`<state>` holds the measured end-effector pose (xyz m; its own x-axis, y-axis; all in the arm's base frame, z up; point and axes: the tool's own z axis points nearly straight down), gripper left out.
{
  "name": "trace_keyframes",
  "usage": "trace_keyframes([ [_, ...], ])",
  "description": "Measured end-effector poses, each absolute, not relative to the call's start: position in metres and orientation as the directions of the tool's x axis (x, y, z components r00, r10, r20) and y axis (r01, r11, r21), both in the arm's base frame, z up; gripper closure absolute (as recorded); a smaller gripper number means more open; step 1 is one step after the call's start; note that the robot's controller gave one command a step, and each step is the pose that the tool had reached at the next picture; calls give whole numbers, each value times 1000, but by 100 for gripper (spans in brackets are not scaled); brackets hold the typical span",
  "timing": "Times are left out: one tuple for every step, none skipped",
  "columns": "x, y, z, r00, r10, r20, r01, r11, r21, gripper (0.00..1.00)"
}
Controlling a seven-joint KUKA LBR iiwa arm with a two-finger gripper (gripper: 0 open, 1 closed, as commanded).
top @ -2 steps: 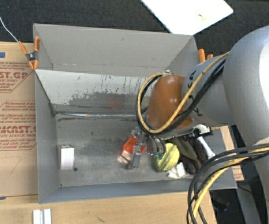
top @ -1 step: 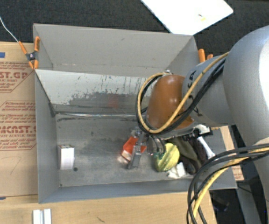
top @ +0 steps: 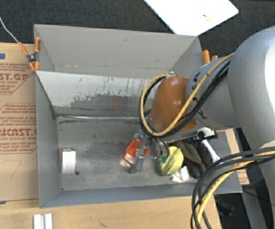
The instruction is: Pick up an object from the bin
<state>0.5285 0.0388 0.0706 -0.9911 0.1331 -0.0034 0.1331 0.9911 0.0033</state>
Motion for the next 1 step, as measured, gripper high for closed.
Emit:
trace_keyframes([
  [529,39,71,-991,133,-3,133,991,3,100],
])
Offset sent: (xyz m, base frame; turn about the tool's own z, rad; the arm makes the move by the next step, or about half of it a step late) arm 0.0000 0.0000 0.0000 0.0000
